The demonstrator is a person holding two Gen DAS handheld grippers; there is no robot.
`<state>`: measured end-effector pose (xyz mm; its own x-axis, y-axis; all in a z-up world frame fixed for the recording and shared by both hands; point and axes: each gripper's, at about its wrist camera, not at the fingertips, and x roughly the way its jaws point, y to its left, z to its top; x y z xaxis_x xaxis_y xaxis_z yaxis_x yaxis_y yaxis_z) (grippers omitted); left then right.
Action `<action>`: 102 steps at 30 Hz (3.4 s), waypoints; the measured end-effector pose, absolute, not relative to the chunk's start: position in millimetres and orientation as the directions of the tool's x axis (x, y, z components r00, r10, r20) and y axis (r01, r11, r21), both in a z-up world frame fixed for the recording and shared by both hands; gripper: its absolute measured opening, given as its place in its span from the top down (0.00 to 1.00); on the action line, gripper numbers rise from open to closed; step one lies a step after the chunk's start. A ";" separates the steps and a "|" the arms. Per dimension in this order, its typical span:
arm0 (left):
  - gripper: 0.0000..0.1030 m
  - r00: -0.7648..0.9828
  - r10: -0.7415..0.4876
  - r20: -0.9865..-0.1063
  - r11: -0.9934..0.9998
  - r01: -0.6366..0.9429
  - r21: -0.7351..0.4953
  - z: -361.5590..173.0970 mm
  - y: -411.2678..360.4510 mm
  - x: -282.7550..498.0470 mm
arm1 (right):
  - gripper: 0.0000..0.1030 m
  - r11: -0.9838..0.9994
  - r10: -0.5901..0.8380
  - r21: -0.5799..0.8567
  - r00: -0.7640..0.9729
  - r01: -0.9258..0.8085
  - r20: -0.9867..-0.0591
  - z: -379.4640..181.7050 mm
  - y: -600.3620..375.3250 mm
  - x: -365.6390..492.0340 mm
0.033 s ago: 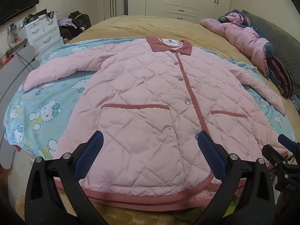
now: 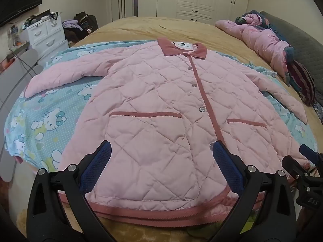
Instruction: Fold large clothes
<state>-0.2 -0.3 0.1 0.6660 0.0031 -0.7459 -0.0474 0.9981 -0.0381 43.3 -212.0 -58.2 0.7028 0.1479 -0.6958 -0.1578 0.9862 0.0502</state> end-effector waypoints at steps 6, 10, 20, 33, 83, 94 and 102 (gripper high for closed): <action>0.09 0.666 0.010 -0.746 0.998 -0.053 -0.035 0.9 -1.6 -0.8 | 0.04 0.986 0.153 0.057 0.701 -0.159 -0.697 -58.1 -212.2 43.2; 0.09 0.663 0.006 -0.749 0.998 -0.055 -0.040 0.3 -0.3 0.3 | 0.04 0.985 0.153 0.054 0.701 -0.161 -0.697 -58.3 -211.8 43.2; 0.09 0.665 0.004 -0.747 0.998 -0.054 -0.042 0.7 0.1 -0.1 | 0.04 0.985 0.152 0.053 0.701 -0.161 -0.697 -60.0 -212.2 43.5; 0.09 0.665 0.002 -0.747 0.998 -0.053 -0.044 2.7 -0.4 0.7 | 0.04 0.986 0.151 0.054 0.702 -0.159 -0.696 -60.4 -210.9 42.9; 0.09 0.635 -0.004 -0.773 0.998 -0.050 -0.046 -3.6 -8.8 22.8 | 0.04 0.987 0.137 0.040 0.687 -0.155 -0.714 -57.8 -208.9 73.5; 0.09 0.642 0.018 -0.767 0.996 -0.076 -0.040 8.0 -2.2 53.6 | 0.04 0.988 0.148 0.074 0.685 -0.136 -0.714 -47.2 -213.5 120.1; 0.09 0.657 0.011 -0.753 0.995 -0.078 -0.054 18.5 -2.6 82.9 | 0.04 0.988 0.154 0.106 0.699 -0.112 -0.698 -35.4 -223.3 153.6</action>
